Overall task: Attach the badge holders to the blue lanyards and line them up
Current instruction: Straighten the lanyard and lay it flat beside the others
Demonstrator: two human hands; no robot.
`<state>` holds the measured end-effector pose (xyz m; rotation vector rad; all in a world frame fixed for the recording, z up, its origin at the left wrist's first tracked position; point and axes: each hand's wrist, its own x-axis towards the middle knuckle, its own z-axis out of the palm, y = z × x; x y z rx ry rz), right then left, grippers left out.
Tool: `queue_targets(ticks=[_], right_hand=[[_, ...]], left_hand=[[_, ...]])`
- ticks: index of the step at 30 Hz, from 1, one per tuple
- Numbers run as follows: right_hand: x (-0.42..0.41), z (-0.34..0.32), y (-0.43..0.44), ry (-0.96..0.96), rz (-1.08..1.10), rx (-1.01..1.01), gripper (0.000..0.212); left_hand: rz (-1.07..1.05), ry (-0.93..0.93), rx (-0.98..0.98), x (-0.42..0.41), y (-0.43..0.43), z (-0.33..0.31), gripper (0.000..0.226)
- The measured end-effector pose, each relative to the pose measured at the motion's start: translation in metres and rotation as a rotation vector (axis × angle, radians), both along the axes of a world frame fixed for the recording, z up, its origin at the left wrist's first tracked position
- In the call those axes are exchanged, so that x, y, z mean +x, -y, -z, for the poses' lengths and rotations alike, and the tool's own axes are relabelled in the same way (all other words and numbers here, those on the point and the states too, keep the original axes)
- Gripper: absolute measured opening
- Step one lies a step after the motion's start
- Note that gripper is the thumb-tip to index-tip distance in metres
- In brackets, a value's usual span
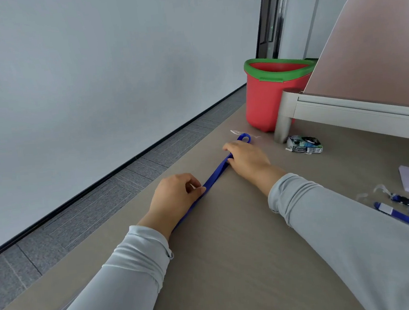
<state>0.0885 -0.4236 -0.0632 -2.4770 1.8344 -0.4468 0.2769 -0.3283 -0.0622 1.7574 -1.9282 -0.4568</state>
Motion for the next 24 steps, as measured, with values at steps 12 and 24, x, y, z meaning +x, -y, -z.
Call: queue_targets(ticks=[12, 24], right_hand=[[-0.014, 0.006, -0.005, -0.086, -0.054, 0.109, 0.045], [0.006, 0.007, 0.019, -0.032, 0.084, 0.254, 0.053]], left_hand=[[0.094, 0.150, 0.011, -0.001, -0.001, -0.001, 0.026], [0.098, 0.152, -0.007, -0.003, -0.002, 0.000, 0.027]])
